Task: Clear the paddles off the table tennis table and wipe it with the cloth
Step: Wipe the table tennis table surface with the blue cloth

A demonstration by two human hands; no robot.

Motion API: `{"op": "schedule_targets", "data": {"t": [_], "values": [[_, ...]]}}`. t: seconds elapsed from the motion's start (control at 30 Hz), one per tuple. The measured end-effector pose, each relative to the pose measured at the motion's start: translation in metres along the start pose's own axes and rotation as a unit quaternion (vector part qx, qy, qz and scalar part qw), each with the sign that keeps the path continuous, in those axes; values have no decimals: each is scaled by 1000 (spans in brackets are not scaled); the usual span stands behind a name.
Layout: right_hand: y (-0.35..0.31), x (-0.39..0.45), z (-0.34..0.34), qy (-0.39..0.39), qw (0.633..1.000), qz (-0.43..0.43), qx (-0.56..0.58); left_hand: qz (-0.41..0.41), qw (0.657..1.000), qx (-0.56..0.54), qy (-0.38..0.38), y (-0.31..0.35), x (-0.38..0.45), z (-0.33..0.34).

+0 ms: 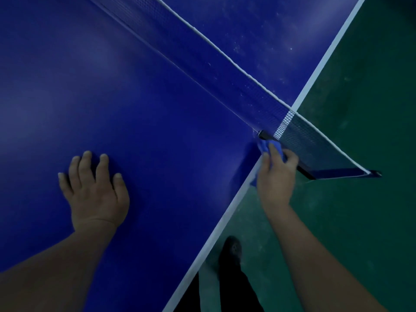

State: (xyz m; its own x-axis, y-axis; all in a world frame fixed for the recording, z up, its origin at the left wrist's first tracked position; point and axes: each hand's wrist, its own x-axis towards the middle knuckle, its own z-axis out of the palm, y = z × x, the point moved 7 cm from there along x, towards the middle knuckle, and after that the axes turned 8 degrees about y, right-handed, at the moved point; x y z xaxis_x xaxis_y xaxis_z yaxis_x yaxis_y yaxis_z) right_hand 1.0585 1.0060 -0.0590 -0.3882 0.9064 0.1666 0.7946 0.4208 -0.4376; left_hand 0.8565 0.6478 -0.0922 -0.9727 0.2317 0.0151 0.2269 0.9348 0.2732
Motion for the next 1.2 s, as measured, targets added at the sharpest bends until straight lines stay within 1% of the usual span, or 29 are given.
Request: {"op": "schedule_targets", "data": {"t": [0.07, 0.1, 0.13, 0.17, 0.2, 0.27, 0.3, 0.33, 0.37, 0.47, 0.5, 0.57, 0.63, 0.73, 0.8, 0.87, 0.93, 1.0, 1.07, 1.13, 1.2], "values": [[-35, 5, 21, -22, 998, -56, -36, 0, 1000, 3, 0, 0, 0, 0], [-41, 7, 27, -32, 994, -73, -71, 0, 1000, 4, 0, 0, 1, 1], [-35, 8, 30, -44, 991, -73, -100, 0, 1000, 4, 0, -1, 1, 1], [-18, 8, 28, -60, 990, -50, -118, 0, 1000, 4, 0, -1, 0, 2], [9, 5, 19, -75, 988, -5, -132, 1, 1000, 4, 1, -1, 0, 2], [64, -13, -5, -108, 976, 116, -148, 1, 1000, 3, 4, -2, 1, 2], [77, -24, -17, -100, 975, 142, -140, 2, 1000, 3, 2, -2, 0, 2], [75, -30, -22, -75, 982, 129, -118, 0, 1000, 2, 1, -1, 0, 2], [59, -32, -21, -53, 990, 98, -87, -2, 1000, 2, 2, -1, 1, 2], [-17, -13, 8, -26, 999, -15, -21, 1, 1000, 7, -3, -1, 0, 2], [-40, -3, 20, -21, 998, -44, -32, 1, 1000, 4, -3, -1, 0, 1], [-66, 19, 40, -33, 992, -74, -100, -2, 1000, 2, -2, -1, 1, 1], [-60, 29, 46, -66, 983, -62, -158, -2, 1000, 3, -2, -1, 1, 2], [-36, 21, 34, -78, 979, -29, -186, 0, 1000, 2, -3, -1, 1, 1], [-17, 12, 22, -96, 978, 17, -182, 1, 1000, -1, -3, -1, 1, 1], [-4, 4, 8, -101, 982, 51, -149, 0, 1000, -4, -1, -1, 1, 1], [-13, 5, 0, -68, 993, 28, -97, -1, 1000, -2, 3, -1, 1, 2], [-35, 14, 9, -51, 996, -12, -68, 1, 1000, 4, 3, -2, 1, 2], [-50, 21, 30, -70, 990, -47, -112, 4, 1000, 5, 3, -3, 1, 3], [-39, 20, 37, -89, 982, -60, -154, 5, 1000, 5, 5, -3, 0, 4], [5, 13, 22, -109, 982, -14, -156, 4, 1000, 3, 3, -3, 0, 4]]}}
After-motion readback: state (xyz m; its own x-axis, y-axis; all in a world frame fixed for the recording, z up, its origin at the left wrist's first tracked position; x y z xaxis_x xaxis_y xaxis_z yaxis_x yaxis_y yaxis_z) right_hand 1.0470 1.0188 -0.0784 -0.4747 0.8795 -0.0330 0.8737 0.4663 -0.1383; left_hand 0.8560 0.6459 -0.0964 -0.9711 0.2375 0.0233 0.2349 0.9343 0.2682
